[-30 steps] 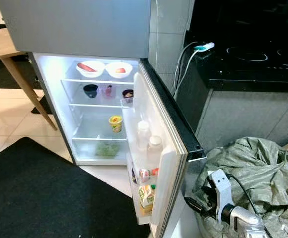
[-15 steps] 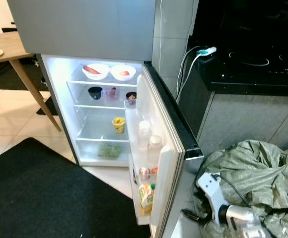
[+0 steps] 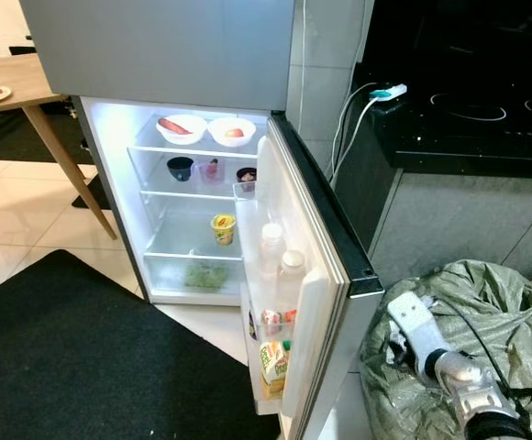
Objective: Restocking fridge
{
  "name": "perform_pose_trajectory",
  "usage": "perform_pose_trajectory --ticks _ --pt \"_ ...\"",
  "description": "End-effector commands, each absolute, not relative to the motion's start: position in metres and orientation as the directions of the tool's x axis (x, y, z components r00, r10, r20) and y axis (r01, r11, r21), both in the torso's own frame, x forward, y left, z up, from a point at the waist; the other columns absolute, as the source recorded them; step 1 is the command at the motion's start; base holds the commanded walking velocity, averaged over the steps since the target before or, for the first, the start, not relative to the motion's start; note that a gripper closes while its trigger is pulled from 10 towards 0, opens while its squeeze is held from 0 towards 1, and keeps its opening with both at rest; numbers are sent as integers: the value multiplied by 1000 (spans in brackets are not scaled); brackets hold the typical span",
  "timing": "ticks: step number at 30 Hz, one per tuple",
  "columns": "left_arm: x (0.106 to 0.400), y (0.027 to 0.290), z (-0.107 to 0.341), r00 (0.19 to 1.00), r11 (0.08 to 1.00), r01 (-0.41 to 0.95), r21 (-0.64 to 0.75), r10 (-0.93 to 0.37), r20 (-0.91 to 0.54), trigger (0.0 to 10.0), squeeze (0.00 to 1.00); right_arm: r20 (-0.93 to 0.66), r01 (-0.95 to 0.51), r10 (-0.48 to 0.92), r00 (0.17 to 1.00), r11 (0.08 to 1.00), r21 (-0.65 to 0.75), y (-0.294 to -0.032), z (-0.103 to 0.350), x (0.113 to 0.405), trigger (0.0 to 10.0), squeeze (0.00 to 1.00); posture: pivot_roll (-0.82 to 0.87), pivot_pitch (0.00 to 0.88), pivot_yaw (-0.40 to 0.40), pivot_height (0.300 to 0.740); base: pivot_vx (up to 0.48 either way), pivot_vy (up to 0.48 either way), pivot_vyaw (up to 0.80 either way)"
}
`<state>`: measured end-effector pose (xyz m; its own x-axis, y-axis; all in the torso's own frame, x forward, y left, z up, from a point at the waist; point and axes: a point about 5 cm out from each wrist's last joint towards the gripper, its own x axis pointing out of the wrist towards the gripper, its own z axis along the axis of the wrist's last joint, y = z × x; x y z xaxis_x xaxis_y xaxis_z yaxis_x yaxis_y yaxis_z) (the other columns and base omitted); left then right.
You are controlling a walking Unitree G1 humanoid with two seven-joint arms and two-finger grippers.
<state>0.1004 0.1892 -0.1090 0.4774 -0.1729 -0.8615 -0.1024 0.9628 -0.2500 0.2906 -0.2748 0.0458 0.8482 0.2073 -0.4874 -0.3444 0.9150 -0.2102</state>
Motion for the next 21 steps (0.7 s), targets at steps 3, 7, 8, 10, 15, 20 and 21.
perform_pose_trajectory --ticks 3,7,8,10,15,20,21 --pt "81 174 -116 399 951 -101 -291 -229 -888 10000 0 -464 -335 223 857 926 -174 -273 47 291 10000 0 -77 0 -66 740 0 0 0" --pt "80 174 -116 398 951 -105 -292 -229 -888 10000 0 -382 -360 313 869 931 -56 -258 54 297 10000 0 -72 0 -68 740 0 0 0" --pt "79 174 -116 398 950 -106 -293 -229 -888 10000 0 -365 -370 331 870 928 -40 -254 55 299 10000 0 -72 0 -68 740 0 0 0" --pt "79 174 -116 397 950 -109 -293 -228 -889 10000 0 -319 -440 423 848 898 19 -234 59 303 10000 0 -72 0 -68 740 0 0 0" --pt "78 174 -116 396 950 -111 -293 -228 -889 10000 0 -178 -717 729 661 683 136 -178 73 290 10000 0 -69 0 -72 740 0 0 0" --pt "78 174 -116 398 948 -116 -295 -227 -889 10000 0 -44 -908 940 338 338 249 -129 91 252 10000 0 -62 0 -75 740 0 0 0" --pt "78 174 -116 398 948 -116 -295 -227 -889 10000 0 -44 -908 940 338 338 249 -129 91 252 10000 0 -62 0 -75 740 0 0 0"
